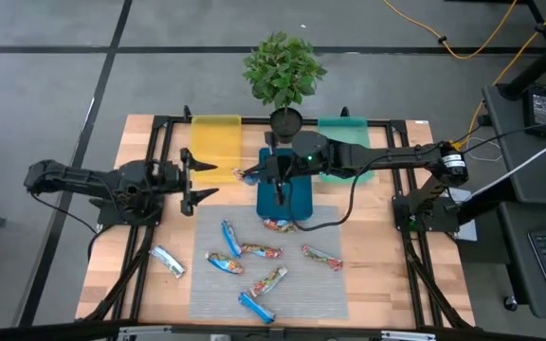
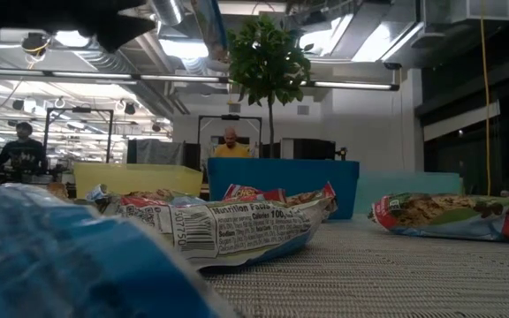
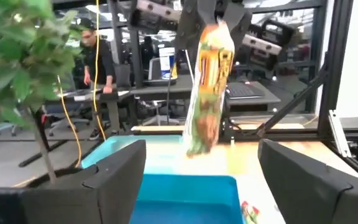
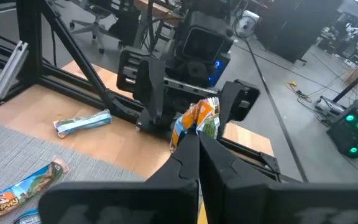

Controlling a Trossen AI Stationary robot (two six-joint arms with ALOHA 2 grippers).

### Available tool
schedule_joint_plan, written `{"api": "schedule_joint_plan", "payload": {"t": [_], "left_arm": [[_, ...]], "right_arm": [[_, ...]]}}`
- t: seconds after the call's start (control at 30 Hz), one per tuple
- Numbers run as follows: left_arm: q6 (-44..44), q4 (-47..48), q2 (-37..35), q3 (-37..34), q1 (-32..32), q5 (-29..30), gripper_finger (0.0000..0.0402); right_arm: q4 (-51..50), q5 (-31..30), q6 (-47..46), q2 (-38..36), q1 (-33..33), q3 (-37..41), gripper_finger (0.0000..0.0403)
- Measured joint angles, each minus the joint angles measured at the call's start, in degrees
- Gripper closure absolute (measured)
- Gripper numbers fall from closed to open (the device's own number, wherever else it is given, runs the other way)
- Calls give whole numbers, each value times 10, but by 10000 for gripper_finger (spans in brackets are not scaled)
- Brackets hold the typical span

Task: Pick and place Granola Bars by type
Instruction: Put the orange granola bar into the yellow bin

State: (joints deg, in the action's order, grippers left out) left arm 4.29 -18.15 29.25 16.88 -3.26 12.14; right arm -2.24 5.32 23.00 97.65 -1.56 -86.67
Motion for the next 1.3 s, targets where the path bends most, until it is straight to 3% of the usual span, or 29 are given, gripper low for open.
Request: {"api": "schedule_joint_plan", "payload": {"t": [0.37,0.83,1.03,1.3], "left_arm": [[40,-31,185,108,-8,15,98],[65,-46,301,182,-8,23,113],[65,-43,302,188,-8,19,178],[64,-44,294,188,-8,20,318]], "right_arm": [[17,24,0,0,0,0,400],[27,44,-2,0,0,0,400],[13,44,-2,0,0,0,400],[7,44,-4,0,0,0,387]]}}
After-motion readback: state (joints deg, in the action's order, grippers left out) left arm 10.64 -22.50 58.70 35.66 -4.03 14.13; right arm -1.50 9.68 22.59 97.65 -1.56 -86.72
